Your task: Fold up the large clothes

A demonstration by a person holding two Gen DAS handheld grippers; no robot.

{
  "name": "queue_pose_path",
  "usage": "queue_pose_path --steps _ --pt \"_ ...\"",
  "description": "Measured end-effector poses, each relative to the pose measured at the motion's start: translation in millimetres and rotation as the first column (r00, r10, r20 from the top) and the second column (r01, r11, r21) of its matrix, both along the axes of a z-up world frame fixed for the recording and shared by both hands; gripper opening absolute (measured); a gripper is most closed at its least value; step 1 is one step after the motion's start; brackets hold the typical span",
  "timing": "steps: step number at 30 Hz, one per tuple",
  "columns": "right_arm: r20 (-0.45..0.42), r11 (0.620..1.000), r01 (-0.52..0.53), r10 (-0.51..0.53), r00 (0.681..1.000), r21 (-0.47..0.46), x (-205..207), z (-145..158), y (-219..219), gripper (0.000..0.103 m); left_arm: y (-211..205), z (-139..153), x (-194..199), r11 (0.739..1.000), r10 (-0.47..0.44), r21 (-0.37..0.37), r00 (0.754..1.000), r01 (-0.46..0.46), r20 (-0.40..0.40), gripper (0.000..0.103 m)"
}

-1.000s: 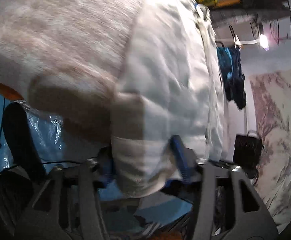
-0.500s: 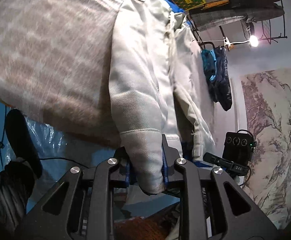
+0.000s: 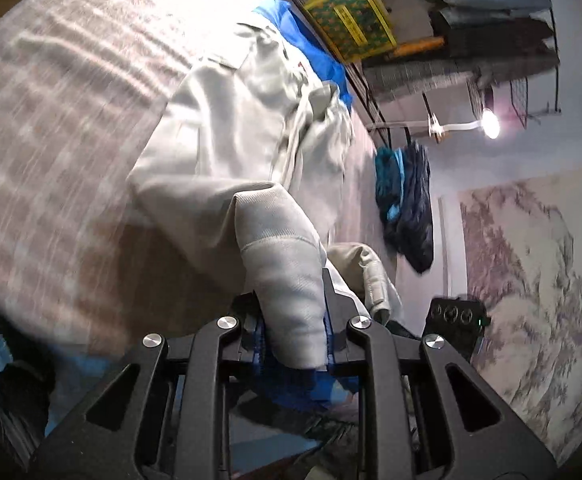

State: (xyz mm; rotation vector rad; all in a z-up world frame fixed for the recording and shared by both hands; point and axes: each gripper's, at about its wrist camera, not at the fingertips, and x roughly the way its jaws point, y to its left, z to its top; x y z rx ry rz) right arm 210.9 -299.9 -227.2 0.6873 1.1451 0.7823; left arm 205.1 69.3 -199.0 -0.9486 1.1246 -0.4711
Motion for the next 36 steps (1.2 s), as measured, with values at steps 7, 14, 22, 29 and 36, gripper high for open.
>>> queue_pose_path --steps 7,14,22,29,36 --pt "-0.011 0.997 0.069 -0.07 0.997 -0.042 58.7 -7.6 -2.1 0.009 -14.8 -21.4 68.5 0.997 0.059 0.043 0.998 -0.057 -0.034 0.02" --pt "-0.057 0.99 0.118 -0.123 0.991 -0.072 97.8 -28.4 -6.4 0.009 -28.1 -50.8 115.5 0.992 0.075 0.105 0.993 -0.065 -0.093 0.02" --pt "-0.158 0.986 0.164 -0.16 0.974 0.012 124.1 -50.9 -16.3 0.029 -32.1 -64.5 135.9 0.992 0.056 0.117 0.99 -0.041 -0.128 0.035" --pt "-0.031 0.972 0.232 -0.231 0.973 0.033 112.4 -11.1 -49.3 0.052 4.4 -22.8 137.2 0.99 0.122 0.07 0.992 -0.123 0.012 0.059" --pt "0.069 0.953 0.21 -0.199 0.977 -0.218 92.1 -10.5 -59.0 0.048 0.6 -32.9 139.6 0.95 -0.009 0.311 0.997 -0.017 0.082 0.059"
